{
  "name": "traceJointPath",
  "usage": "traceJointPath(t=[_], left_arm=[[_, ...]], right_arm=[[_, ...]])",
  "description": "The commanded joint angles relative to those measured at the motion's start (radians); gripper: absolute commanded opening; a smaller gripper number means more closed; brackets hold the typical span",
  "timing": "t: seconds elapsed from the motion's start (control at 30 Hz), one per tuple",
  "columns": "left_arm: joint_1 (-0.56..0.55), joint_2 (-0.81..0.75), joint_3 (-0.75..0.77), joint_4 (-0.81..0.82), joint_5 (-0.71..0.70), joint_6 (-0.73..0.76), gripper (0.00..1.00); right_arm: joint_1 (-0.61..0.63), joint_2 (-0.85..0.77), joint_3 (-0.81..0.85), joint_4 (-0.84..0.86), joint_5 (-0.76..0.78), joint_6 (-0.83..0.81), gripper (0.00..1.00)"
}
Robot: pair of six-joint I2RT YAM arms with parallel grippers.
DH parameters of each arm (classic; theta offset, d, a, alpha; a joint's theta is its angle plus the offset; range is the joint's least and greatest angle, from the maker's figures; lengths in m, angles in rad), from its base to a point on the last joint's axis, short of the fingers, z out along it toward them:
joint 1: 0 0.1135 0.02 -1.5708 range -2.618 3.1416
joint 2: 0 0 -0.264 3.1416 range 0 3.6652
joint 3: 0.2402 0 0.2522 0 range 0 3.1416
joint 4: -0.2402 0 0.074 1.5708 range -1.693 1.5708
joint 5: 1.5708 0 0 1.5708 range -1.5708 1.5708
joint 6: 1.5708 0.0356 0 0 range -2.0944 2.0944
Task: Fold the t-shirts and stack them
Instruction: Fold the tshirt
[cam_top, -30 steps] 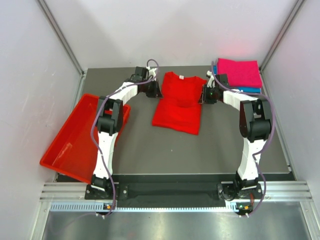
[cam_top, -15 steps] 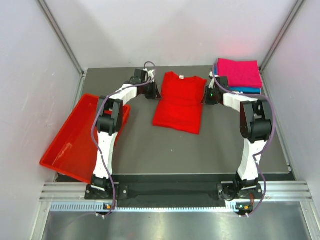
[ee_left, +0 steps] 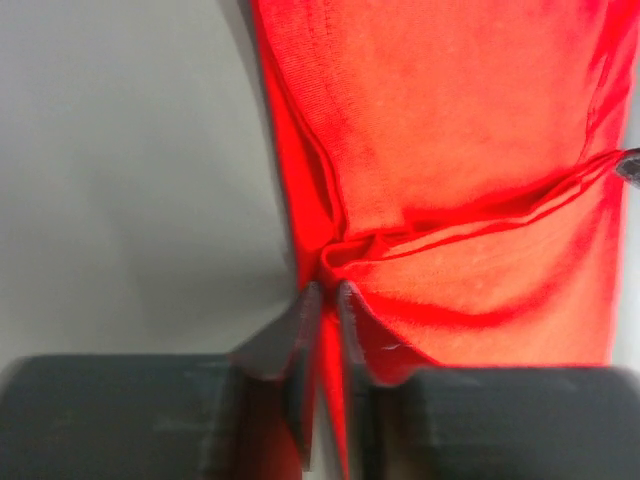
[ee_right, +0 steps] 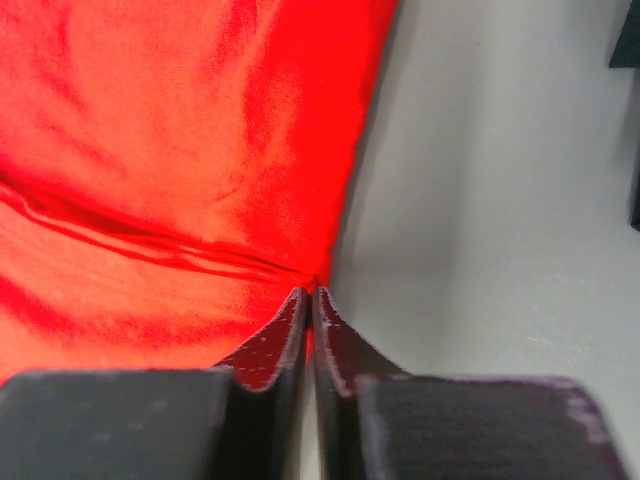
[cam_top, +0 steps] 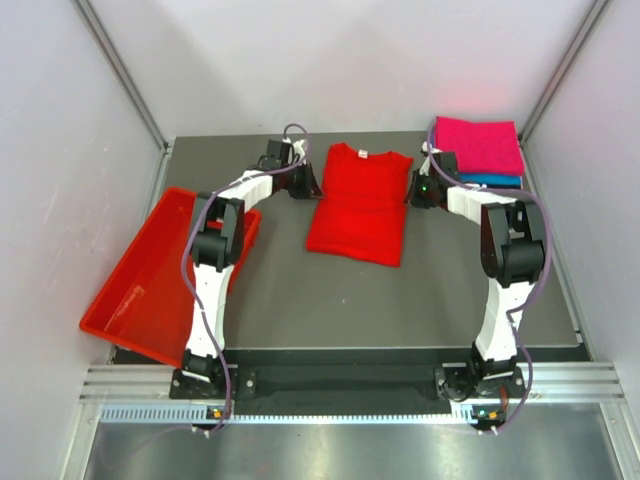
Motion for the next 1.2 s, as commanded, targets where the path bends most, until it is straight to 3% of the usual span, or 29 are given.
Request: traceJointPath(t=[0.0,0.03,0.13,0.2,0.3,0.33,0.37,0.4,0.5,0.63,0.7,0.77,0.83,0.97,1.0,1.07,1.1,1.17], left_arm=[[0.015,-0.080,-0.009,0.029,-0.037,-0.015,0.22],[0.015,-0.093,-0.012,0.025,-0.058,-0.018,0.25],[0.016,-0.139,0.000,-0.043,-0.145,-0.018,0.39],[0.022,-0.177,0.003,-0.103,-0.161,-0.012,0.40],[0.024,-0.264,-0.066,-0.114,-0.187,-0.004,0.40],[0.022,-0.312,-0.095,-0.103,-0.181,-0.020,0.40],[0.022,-0.333,-0.150,-0.089,-0.144,-0.033,0.40],[0.021,-0.352,-0.172,-0.068,-0.117,-0.068,0.39],[0.007,-0.404,-0.253,-0.019,-0.012,-0.121,0.38],[-0.044,-0.506,-0.370,0.021,0.014,-0.139,0.37],[-0.074,-0.536,-0.425,0.035,0.025,-0.136,0.37],[-0.094,-0.560,-0.452,0.052,0.046,-0.145,0.37],[-0.093,-0.570,-0.480,0.109,0.110,-0.196,0.37],[-0.094,-0.548,-0.540,0.221,0.169,-0.244,0.36],[-0.094,-0.539,-0.549,0.236,0.180,-0.265,0.36],[-0.094,-0.534,-0.578,0.294,0.212,-0.287,0.36],[-0.094,-0.531,-0.584,0.296,0.221,-0.290,0.35],[-0.094,-0.531,-0.601,0.290,0.229,-0.282,0.35]], right_arm=[[-0.009,-0.066,0.011,0.028,0.006,0.007,0.08],[-0.011,-0.082,0.015,0.002,0.006,0.013,0.24],[-0.009,-0.147,-0.001,-0.024,0.006,0.030,0.32],[-0.011,-0.188,-0.024,-0.064,0.008,0.045,0.38],[-0.009,-0.283,-0.081,-0.087,-0.023,0.071,0.55],[-0.011,-0.335,-0.098,-0.087,-0.029,0.087,0.88],[-0.011,-0.357,-0.115,-0.089,-0.038,0.094,0.99],[-0.011,-0.401,-0.152,-0.083,-0.063,0.111,1.00],[-0.011,-0.446,-0.221,-0.070,-0.098,0.128,1.00],[-0.031,-0.523,-0.252,-0.104,-0.089,0.212,1.00],[-0.055,-0.524,-0.239,-0.112,-0.244,0.194,1.00],[-0.107,-0.521,-0.277,-0.014,-0.427,0.217,1.00],[-0.114,-0.506,-0.259,-0.021,-0.422,0.236,1.00],[-0.089,-0.486,-0.235,-0.064,-0.405,0.225,0.73],[-0.080,-0.474,-0.233,-0.067,-0.404,0.222,0.57],[-0.046,-0.445,-0.212,-0.083,-0.449,0.208,0.39],[-0.022,-0.410,-0.206,-0.083,-0.474,0.203,0.25],[0.009,-0.383,-0.206,-0.034,-0.549,0.208,0.16]])
